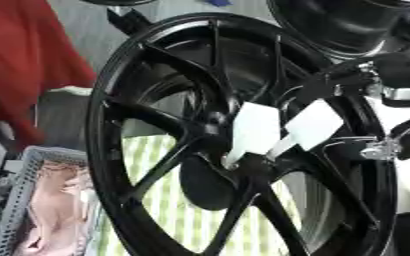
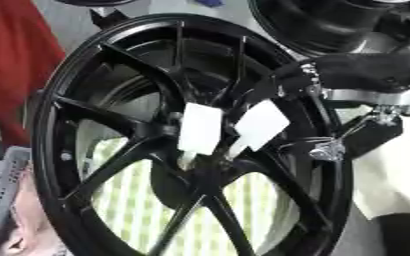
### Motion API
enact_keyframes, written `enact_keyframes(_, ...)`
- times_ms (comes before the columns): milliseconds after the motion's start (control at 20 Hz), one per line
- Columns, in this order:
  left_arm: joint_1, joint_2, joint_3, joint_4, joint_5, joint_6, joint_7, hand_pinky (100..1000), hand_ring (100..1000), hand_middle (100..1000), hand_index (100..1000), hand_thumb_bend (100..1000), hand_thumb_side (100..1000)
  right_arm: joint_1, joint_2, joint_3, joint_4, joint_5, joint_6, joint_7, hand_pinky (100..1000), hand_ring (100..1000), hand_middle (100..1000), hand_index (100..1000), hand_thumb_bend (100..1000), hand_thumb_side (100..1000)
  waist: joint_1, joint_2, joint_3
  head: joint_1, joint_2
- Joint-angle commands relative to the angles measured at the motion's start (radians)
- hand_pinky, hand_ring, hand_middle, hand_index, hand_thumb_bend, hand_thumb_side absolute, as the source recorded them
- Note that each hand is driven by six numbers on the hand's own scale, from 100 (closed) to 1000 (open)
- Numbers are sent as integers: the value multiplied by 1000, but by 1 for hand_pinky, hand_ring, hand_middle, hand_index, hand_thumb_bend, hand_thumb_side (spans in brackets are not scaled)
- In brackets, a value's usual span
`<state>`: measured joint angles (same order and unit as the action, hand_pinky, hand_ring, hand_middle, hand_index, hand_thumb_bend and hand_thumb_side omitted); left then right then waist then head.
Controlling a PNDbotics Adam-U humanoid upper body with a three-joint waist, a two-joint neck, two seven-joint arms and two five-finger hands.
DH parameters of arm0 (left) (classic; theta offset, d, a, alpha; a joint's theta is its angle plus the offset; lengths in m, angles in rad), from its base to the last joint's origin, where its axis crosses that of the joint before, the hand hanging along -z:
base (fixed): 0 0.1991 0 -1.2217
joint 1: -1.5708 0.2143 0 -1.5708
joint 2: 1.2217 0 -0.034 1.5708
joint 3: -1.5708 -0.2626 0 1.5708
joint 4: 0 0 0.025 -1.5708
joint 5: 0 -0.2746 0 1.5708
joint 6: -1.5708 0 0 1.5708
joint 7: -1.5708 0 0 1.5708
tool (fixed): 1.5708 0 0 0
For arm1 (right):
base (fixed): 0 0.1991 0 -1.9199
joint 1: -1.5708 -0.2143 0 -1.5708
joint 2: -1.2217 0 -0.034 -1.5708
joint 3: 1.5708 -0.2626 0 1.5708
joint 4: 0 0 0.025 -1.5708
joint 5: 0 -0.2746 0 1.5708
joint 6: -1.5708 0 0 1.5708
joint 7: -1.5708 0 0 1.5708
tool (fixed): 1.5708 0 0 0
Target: Pull the pin out of the wheel hub.
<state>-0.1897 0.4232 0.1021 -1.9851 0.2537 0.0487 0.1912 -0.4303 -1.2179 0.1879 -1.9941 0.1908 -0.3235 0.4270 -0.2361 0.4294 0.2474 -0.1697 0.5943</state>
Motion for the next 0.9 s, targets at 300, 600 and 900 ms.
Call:
enact_keyframes(300, -8, 12, -1, -15, -10, 0, -5, 1000, 764, 775, 873, 100, 815, -20, -14, 6, -6, -21, 9, -16, 899, 914, 821, 908, 232, 109, 10, -11, 2, -7, -11)
enact_keyframes(600, -8, 11, -1, -15, -8, 1, -6, 1000, 764, 775, 873, 100, 815, -31, -11, 11, -6, -42, 12, -17, 893, 908, 805, 893, 206, 122, 10, -14, -1, -9, -12)
enact_keyframes(900, -7, 10, -1, -15, -8, 2, -7, 1000, 764, 775, 874, 100, 816, -38, -8, 19, -6, -58, 19, -11, 887, 902, 792, 883, 196, 145, 10, -17, -1, -9, -12)
